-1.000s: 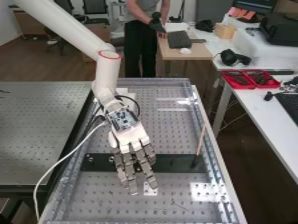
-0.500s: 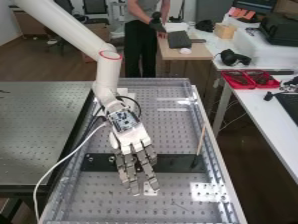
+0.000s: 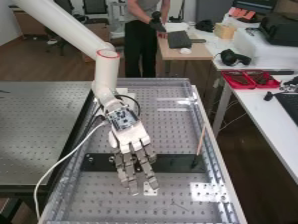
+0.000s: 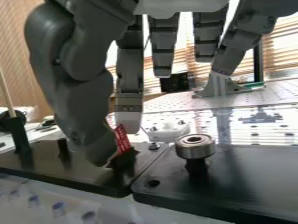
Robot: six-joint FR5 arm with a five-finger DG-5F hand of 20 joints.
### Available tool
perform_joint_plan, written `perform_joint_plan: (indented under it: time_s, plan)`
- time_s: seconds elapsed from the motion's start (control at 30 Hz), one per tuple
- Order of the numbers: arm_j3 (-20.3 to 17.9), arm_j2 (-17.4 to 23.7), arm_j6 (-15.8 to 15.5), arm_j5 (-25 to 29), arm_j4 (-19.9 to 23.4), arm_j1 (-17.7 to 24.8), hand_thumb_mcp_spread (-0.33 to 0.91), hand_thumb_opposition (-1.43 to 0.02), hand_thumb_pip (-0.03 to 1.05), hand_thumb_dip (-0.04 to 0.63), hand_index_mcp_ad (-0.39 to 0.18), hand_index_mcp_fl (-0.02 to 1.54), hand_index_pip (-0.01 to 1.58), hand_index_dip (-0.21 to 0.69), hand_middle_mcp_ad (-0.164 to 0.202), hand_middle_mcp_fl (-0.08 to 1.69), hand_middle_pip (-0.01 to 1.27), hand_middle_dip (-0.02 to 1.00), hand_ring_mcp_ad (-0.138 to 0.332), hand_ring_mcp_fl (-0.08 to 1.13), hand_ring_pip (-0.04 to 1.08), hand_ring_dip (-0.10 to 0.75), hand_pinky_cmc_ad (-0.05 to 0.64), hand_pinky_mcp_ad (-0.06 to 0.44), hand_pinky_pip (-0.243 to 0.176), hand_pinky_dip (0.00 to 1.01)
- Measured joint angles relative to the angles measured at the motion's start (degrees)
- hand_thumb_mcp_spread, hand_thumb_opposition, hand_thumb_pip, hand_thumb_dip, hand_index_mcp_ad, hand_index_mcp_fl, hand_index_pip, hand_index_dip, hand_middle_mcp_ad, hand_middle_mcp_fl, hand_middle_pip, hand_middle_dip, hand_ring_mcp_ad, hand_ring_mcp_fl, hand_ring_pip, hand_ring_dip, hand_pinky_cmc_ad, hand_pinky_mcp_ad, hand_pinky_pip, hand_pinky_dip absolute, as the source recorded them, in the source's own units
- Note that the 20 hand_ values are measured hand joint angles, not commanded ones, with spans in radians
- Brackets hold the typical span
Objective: Grab the pcb board and place it in the clear container
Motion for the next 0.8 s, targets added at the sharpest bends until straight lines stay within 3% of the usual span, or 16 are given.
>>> perform_joint_plan:
  time_s: [0.3,0.8]
  plan:
    - [0.02,-0.07,0.20,-0.13,0.09,-0.13,0.49,-0.95,0.55,0.234,-0.035,0.40,1.52,0.082,0.079,0.14,0.14,0.12,0.236,0.01,0.10,0.024,0.312,0.199,-0.075,0.47]
    - [-1.94,2.36,-4.72,-0.92,5.33,-0.44,0.49,-0.96,0.55,0.234,-0.035,0.40,1.52,0.080,0.075,0.15,0.14,0.12,0.237,0.01,0.10,0.021,0.312,0.199,-0.075,0.47]
